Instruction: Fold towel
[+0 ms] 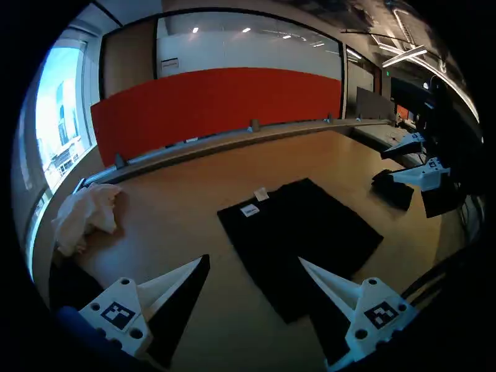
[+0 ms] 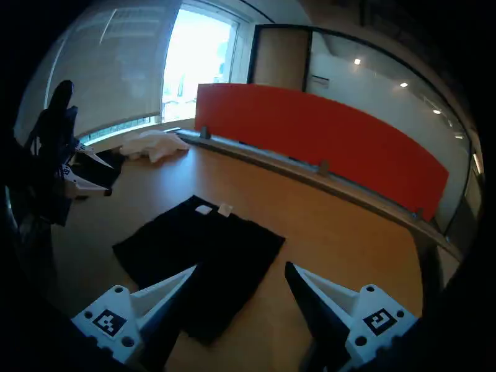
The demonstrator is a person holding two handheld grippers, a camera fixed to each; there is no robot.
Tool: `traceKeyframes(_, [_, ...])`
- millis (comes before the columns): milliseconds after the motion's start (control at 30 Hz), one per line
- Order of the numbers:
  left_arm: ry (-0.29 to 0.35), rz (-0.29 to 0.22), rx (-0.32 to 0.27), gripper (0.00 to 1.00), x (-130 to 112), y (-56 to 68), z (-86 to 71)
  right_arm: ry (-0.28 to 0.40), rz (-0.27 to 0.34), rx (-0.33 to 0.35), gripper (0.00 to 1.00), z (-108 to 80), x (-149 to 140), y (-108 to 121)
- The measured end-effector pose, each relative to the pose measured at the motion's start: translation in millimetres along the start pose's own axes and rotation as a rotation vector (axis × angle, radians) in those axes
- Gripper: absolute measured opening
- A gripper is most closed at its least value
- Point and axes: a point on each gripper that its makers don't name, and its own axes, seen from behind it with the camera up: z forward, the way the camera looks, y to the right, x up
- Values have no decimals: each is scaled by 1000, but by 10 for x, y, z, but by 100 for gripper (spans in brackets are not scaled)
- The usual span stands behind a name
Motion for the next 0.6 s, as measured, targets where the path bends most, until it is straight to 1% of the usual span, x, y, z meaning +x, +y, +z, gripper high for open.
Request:
traceKeyframes(300, [-79,6,-33,95,-389,147,151,-67,-6,37,100,102,-411,-169])
traceKeyframes(600, [-135,23,-64,95,-657,272,276,-125,-7,54,100,166,-769,-261])
